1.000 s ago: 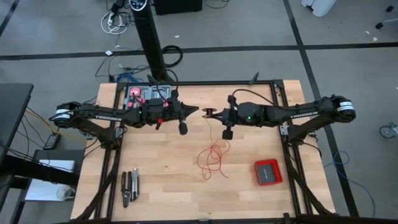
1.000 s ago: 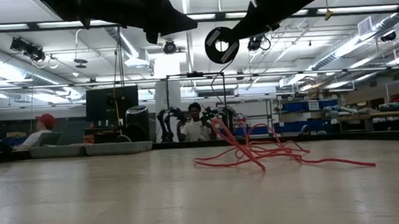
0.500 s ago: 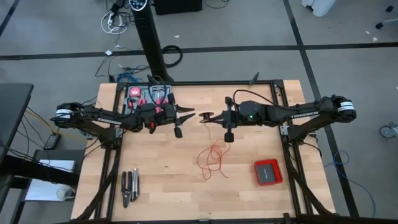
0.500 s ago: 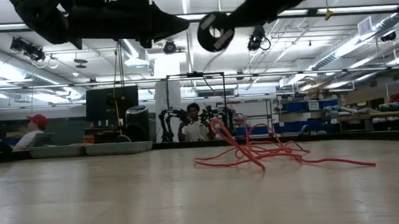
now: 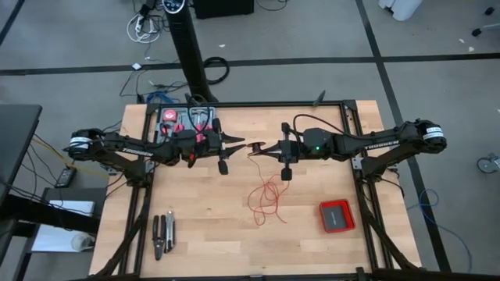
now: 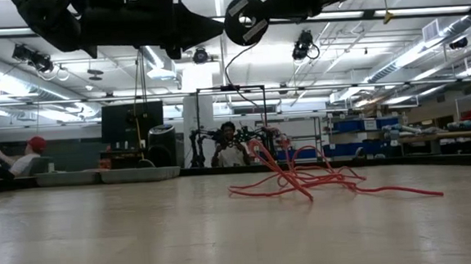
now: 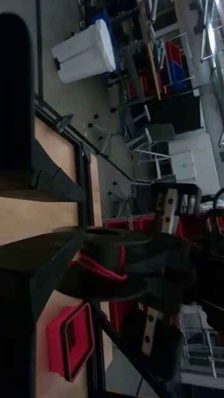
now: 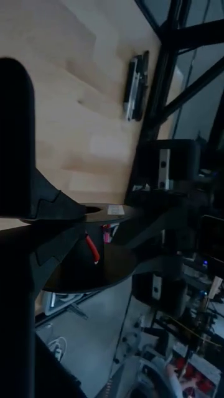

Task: Coil cords
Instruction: Coil the red wire onto the spool

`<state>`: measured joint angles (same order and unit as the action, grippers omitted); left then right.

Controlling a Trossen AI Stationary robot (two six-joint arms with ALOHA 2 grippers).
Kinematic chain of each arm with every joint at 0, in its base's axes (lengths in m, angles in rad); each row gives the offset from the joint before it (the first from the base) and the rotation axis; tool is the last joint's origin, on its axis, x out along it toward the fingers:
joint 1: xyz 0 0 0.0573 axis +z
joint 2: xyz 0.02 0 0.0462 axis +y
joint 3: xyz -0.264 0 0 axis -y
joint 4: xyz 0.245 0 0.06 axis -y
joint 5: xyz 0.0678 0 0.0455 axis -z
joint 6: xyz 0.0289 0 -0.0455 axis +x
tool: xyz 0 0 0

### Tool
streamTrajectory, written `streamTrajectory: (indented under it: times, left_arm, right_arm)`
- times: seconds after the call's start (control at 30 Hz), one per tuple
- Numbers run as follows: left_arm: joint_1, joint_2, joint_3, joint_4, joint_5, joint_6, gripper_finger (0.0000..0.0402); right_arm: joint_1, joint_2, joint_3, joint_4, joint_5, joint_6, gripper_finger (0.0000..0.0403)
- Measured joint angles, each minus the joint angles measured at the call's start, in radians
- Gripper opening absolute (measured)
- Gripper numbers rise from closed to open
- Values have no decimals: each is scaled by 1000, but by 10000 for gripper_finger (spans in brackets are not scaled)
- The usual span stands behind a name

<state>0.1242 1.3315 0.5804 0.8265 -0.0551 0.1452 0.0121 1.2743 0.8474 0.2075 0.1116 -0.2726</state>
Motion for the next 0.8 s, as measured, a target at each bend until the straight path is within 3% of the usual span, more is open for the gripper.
streamTrajectory:
  times: [0.43, 0.8]
  left_arm:
    - [0, 0, 0, 11, -8, -6, 90]
    - [0, -9, 1, 14, -47, -4, 90]
  right_arm:
    - [6, 70, 0, 100, 15, -39, 0]
    - [-7, 40, 0, -27, 30, 8, 0]
